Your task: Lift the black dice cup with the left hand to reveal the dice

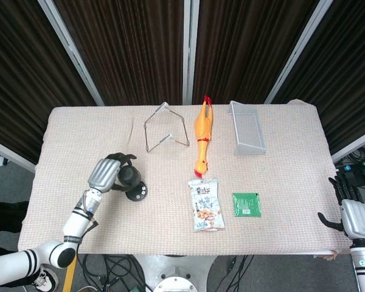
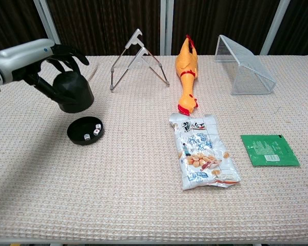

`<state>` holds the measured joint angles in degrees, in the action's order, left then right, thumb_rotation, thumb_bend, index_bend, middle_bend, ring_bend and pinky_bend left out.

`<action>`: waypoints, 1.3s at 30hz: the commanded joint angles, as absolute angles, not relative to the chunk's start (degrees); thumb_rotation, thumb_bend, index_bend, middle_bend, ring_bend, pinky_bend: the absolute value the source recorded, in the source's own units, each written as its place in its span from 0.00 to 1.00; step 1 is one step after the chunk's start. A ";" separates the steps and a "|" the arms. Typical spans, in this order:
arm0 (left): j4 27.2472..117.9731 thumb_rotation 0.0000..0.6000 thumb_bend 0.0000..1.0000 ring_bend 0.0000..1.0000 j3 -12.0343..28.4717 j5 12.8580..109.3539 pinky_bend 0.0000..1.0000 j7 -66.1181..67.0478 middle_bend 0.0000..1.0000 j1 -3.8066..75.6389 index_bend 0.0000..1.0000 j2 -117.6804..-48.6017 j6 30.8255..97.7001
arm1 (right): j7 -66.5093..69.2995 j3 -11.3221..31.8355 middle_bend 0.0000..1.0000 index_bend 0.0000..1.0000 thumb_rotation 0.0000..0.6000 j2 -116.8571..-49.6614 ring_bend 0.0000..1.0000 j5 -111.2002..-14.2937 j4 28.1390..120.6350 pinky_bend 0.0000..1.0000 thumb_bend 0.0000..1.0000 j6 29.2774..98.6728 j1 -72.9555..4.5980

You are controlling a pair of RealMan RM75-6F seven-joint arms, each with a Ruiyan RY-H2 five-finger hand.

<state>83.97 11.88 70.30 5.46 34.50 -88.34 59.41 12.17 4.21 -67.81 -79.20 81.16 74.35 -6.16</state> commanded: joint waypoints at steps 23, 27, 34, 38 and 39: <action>76.48 1.00 0.07 0.05 13.58 67.44 0.14 4.80 0.16 33.46 0.17 -83.70 61.34 | 11.23 4.31 0.00 0.00 1.00 -65.43 0.00 -81.29 83.82 0.00 0.17 78.40 -5.05; 83.57 1.00 0.07 0.05 13.81 68.47 0.14 6.47 0.16 29.87 0.17 -78.61 67.92 | 11.64 4.12 0.00 0.00 1.00 -64.54 0.00 -82.82 84.22 0.00 0.16 80.40 -4.45; 91.65 1.00 0.08 0.05 7.99 72.17 0.22 9.97 0.16 22.23 0.17 -72.23 75.39 | 8.56 2.91 0.00 0.00 1.00 -63.29 0.00 -84.54 83.83 0.00 0.16 81.57 -3.77; 88.01 1.00 0.08 0.05 3.89 76.56 0.21 15.05 0.16 17.93 0.17 -73.47 82.00 | 7.55 1.84 0.00 0.00 1.00 -62.47 0.00 -85.05 83.08 0.00 0.16 82.06 -2.83; 87.81 1.00 0.08 0.05 2.81 76.91 0.20 15.30 0.16 16.60 0.17 -73.54 82.96 | 7.66 1.54 0.00 0.00 1.00 -62.44 0.00 -85.21 82.87 0.00 0.16 82.08 -2.61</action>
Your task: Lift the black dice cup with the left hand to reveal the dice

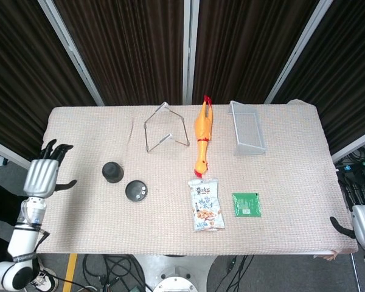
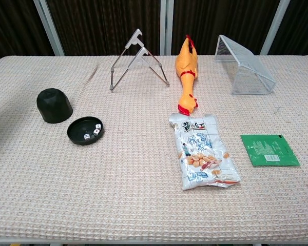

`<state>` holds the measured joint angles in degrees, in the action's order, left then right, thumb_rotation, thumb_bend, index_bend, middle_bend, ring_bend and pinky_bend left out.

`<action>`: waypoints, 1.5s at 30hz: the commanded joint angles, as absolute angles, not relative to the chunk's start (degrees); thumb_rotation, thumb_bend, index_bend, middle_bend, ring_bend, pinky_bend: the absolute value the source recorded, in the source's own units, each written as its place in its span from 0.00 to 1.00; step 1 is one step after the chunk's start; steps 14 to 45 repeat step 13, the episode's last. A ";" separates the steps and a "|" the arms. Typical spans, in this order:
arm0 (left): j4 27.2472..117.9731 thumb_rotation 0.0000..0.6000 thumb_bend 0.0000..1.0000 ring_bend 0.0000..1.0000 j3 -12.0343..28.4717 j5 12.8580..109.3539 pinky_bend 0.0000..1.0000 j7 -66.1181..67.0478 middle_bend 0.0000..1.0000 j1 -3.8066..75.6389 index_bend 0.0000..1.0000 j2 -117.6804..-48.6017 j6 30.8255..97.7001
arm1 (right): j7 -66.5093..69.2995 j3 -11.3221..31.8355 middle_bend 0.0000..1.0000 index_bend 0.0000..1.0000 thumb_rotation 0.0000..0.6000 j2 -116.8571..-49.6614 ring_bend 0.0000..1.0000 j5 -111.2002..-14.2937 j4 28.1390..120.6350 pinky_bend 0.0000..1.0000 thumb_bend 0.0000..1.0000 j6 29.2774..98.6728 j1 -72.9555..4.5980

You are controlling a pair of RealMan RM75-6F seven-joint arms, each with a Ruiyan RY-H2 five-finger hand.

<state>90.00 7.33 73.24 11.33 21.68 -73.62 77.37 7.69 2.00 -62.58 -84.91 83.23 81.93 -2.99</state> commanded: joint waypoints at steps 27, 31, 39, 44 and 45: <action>91.72 1.00 0.07 0.05 -2.22 79.44 0.19 18.79 0.16 7.96 0.17 -71.08 89.09 | 9.41 1.07 0.00 0.00 1.00 -63.44 0.00 -86.33 83.20 0.00 0.15 81.23 -3.18; 91.72 1.00 0.07 0.05 -2.22 79.44 0.19 18.79 0.16 7.96 0.17 -71.08 89.09 | 9.41 1.07 0.00 0.00 1.00 -63.44 0.00 -86.33 83.20 0.00 0.15 81.23 -3.18; 91.72 1.00 0.07 0.05 -2.22 79.44 0.19 18.79 0.16 7.96 0.17 -71.08 89.09 | 9.41 1.07 0.00 0.00 1.00 -63.44 0.00 -86.33 83.20 0.00 0.15 81.23 -3.18; 91.72 1.00 0.07 0.05 -2.22 79.44 0.19 18.79 0.16 7.96 0.17 -71.08 89.09 | 9.41 1.07 0.00 0.00 1.00 -63.44 0.00 -86.33 83.20 0.00 0.15 81.23 -3.18; 91.72 1.00 0.07 0.05 -2.22 79.44 0.19 18.79 0.16 7.96 0.17 -71.08 89.09 | 9.41 1.07 0.00 0.00 1.00 -63.44 0.00 -86.33 83.20 0.00 0.15 81.23 -3.18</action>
